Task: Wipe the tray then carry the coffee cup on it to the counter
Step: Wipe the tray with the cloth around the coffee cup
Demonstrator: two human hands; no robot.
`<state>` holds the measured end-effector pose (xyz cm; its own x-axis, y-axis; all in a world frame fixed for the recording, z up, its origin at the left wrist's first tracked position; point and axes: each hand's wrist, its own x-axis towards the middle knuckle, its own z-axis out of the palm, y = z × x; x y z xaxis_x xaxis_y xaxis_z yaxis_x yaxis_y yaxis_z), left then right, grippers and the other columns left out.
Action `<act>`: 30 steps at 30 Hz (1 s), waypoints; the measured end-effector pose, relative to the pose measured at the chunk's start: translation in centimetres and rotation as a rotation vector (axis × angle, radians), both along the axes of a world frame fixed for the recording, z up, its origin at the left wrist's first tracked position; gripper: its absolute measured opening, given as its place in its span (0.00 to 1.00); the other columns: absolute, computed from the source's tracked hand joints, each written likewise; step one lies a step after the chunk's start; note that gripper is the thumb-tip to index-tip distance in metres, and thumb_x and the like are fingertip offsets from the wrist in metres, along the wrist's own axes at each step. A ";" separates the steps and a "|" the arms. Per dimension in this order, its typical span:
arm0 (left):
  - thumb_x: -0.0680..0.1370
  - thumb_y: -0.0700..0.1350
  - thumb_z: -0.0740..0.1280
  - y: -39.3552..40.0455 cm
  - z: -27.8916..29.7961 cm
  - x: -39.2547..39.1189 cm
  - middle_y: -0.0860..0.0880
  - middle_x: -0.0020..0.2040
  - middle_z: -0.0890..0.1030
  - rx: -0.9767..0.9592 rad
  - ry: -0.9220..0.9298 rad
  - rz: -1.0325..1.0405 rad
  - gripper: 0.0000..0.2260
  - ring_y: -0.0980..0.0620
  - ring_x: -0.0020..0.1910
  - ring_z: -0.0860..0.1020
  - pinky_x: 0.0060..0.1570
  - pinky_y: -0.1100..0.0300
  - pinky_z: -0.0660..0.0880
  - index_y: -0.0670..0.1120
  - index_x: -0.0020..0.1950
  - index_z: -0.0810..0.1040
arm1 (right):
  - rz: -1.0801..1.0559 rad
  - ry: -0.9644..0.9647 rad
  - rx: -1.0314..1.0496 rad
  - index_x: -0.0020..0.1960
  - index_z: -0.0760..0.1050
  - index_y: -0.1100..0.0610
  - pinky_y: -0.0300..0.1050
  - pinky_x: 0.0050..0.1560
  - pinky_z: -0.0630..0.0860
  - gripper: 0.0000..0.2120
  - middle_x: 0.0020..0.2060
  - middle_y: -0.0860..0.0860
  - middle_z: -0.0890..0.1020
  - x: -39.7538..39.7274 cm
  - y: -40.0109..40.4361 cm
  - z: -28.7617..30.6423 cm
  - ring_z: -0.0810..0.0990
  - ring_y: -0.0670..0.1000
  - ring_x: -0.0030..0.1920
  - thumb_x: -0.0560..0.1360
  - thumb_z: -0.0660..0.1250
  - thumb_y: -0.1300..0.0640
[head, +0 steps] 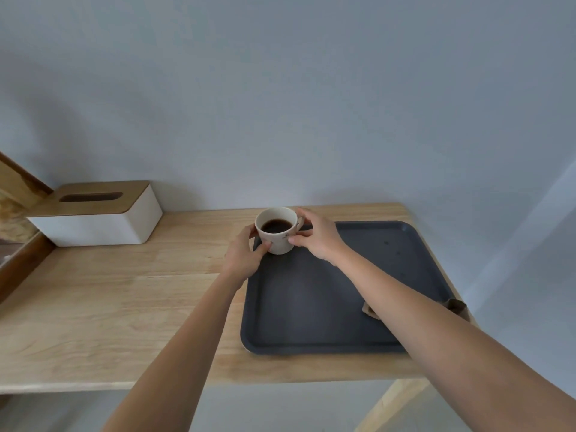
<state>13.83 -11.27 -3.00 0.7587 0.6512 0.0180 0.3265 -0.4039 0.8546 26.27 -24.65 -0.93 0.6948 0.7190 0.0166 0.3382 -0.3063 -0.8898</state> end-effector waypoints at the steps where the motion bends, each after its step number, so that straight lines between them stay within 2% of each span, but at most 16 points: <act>1: 0.77 0.46 0.67 -0.6 0.1 -0.3 0.45 0.70 0.71 0.028 0.005 0.001 0.24 0.45 0.71 0.67 0.65 0.56 0.63 0.44 0.71 0.66 | 0.010 0.008 -0.022 0.76 0.58 0.48 0.47 0.64 0.74 0.40 0.68 0.51 0.72 -0.3 -0.6 0.1 0.79 0.54 0.61 0.71 0.73 0.61; 3: 0.78 0.48 0.64 -2.2 0.0 -1.4 0.38 0.74 0.61 0.096 0.074 0.009 0.27 0.41 0.74 0.60 0.68 0.52 0.60 0.41 0.74 0.59 | 0.051 -0.026 -0.097 0.77 0.46 0.43 0.50 0.68 0.71 0.42 0.73 0.52 0.67 -1.0 -2.6 0.4 0.77 0.53 0.64 0.74 0.71 0.53; 4: 0.79 0.51 0.62 -3.2 -0.4 -2.1 0.37 0.76 0.57 0.116 0.131 0.010 0.29 0.40 0.75 0.56 0.70 0.47 0.58 0.42 0.75 0.56 | 0.080 -0.080 -0.135 0.77 0.46 0.41 0.51 0.69 0.69 0.40 0.74 0.50 0.65 -1.3 -4.3 0.4 0.74 0.53 0.67 0.75 0.69 0.49; 6: 0.78 0.59 0.57 -5.6 -1.6 -4.1 0.36 0.77 0.50 0.196 0.290 -0.001 0.33 0.39 0.77 0.49 0.72 0.42 0.54 0.45 0.77 0.49 | 0.126 -0.238 -0.179 0.75 0.53 0.39 0.48 0.71 0.66 0.32 0.74 0.45 0.65 -1.9 -8.8 0.3 0.67 0.47 0.73 0.76 0.64 0.44; 8: 0.76 0.67 0.51 -8.2 -2.9 -5.9 0.37 0.78 0.46 0.306 0.428 -0.017 0.37 0.41 0.78 0.44 0.73 0.42 0.50 0.48 0.78 0.44 | 0.132 -0.362 -0.200 0.73 0.59 0.36 0.40 0.69 0.63 0.26 0.71 0.41 0.69 -2.3 -14.3 -0.2 0.61 0.42 0.74 0.76 0.61 0.40; 9: 0.75 0.69 0.48 -9.2 -3.4 -6.5 0.38 0.78 0.44 0.355 0.460 -0.016 0.39 0.41 0.78 0.43 0.73 0.43 0.48 0.48 0.78 0.43 | 0.131 -0.384 -0.227 0.72 0.60 0.35 0.39 0.70 0.62 0.26 0.71 0.41 0.69 -2.5 -17.1 -0.5 0.58 0.40 0.75 0.75 0.59 0.38; 13: 0.69 0.76 0.42 -11.0 -4.0 -7.4 0.36 0.78 0.45 0.530 0.481 0.028 0.46 0.40 0.78 0.44 0.74 0.44 0.47 0.47 0.78 0.42 | 0.231 -0.495 -0.435 0.72 0.54 0.30 0.46 0.76 0.55 0.26 0.75 0.32 0.54 -3.4 -23.5 -2.6 0.44 0.36 0.76 0.75 0.55 0.35; 15: 0.65 0.79 0.43 -10.9 -4.0 -7.3 0.35 0.78 0.45 0.552 0.478 0.036 0.51 0.39 0.78 0.45 0.75 0.45 0.47 0.48 0.78 0.42 | 0.247 -0.585 -0.453 0.72 0.52 0.30 0.44 0.76 0.54 0.24 0.75 0.33 0.51 -3.7 -23.3 -3.5 0.42 0.38 0.77 0.77 0.53 0.40; 19: 0.60 0.81 0.48 -10.8 -4.0 -7.1 0.36 0.78 0.45 0.530 0.478 0.029 0.54 0.39 0.78 0.45 0.75 0.46 0.45 0.51 0.78 0.43 | 0.209 -0.607 -0.396 0.71 0.55 0.30 0.44 0.75 0.56 0.22 0.76 0.36 0.55 -3.0 -20.0 -4.2 0.43 0.43 0.78 0.82 0.54 0.50; 24: 0.60 0.80 0.52 -10.7 -4.0 -7.0 0.35 0.78 0.46 0.512 0.459 0.027 0.54 0.39 0.77 0.47 0.75 0.47 0.45 0.52 0.78 0.43 | 0.182 -0.629 -0.428 0.74 0.60 0.39 0.52 0.76 0.55 0.21 0.77 0.44 0.59 -1.6 -11.6 -5.2 0.46 0.53 0.79 0.82 0.54 0.53; 27: 0.59 0.81 0.51 -10.6 -3.9 -7.2 0.36 0.78 0.47 0.504 0.446 0.040 0.55 0.39 0.77 0.47 0.75 0.47 0.45 0.52 0.78 0.45 | 0.193 -0.627 -0.428 0.74 0.61 0.41 0.56 0.76 0.55 0.21 0.77 0.47 0.59 -0.5 -6.4 -4.8 0.47 0.57 0.78 0.82 0.54 0.55; 30: 0.58 0.82 0.49 -10.7 -3.8 -7.2 0.37 0.78 0.47 0.502 0.441 0.050 0.55 0.40 0.77 0.49 0.76 0.47 0.46 0.52 0.78 0.47 | 0.210 -0.614 -0.426 0.73 0.63 0.41 0.59 0.76 0.55 0.21 0.77 0.49 0.61 1.8 -5.1 -4.5 0.49 0.59 0.78 0.82 0.55 0.56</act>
